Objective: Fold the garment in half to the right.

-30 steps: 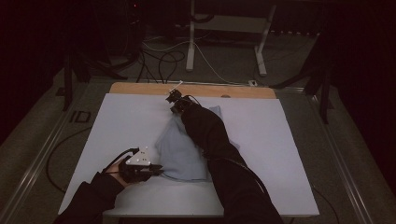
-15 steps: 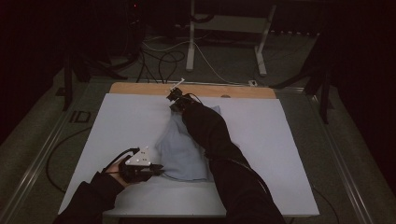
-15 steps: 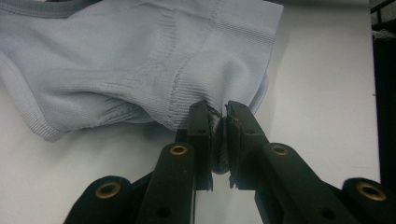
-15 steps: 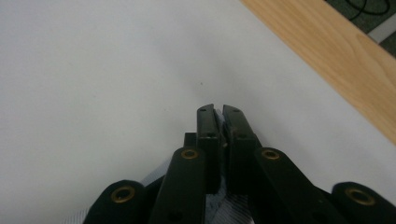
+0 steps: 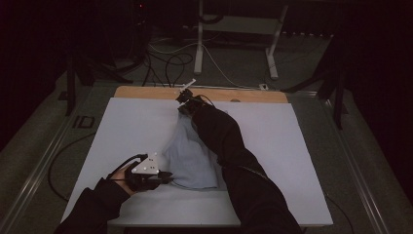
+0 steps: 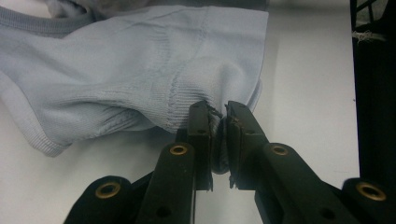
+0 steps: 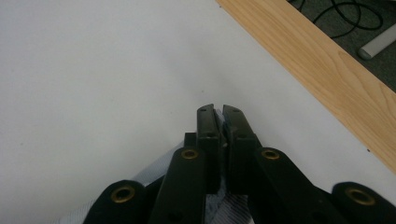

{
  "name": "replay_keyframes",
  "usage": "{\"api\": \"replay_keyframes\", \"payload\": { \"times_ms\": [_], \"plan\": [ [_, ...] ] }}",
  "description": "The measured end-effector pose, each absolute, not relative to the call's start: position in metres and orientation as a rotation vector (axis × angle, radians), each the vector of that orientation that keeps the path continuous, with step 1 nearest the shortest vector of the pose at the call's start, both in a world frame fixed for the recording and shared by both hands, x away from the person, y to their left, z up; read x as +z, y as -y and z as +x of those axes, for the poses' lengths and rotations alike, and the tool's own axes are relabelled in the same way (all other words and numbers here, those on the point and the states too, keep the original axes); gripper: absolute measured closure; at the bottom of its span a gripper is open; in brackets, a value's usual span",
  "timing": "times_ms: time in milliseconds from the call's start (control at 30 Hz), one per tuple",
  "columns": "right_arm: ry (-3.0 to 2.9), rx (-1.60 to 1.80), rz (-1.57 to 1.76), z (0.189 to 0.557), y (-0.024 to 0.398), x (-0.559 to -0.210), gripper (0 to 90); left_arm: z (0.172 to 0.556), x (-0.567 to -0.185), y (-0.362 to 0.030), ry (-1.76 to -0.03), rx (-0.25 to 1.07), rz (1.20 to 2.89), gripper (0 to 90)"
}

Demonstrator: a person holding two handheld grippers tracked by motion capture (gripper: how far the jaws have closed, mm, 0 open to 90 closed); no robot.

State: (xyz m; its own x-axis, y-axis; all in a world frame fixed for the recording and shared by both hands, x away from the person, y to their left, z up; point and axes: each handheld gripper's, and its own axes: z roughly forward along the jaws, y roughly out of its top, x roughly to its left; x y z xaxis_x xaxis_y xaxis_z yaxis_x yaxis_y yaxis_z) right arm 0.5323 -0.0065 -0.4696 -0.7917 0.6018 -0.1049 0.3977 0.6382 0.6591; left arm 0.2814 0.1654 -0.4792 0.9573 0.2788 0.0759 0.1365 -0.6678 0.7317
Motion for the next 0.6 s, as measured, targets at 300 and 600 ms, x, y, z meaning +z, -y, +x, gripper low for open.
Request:
{"api": "replay_keyframes", "payload": {
  "times_ms": [300, 600],
  "plan": [
    [-2.526, 0.952, 0.788, 0.528, 0.014, -0.456, 87.1, 0.282, -0.464, -0.153, -0.228, 0.245, 2.322, 82.0],
    [-2.491, 0.99, 0.796, 0.525, 0.036, -0.441, 87.1, 0.285, -0.447, -0.129, -0.116, 0.243, 2.336, 82.0]
  ]
}}
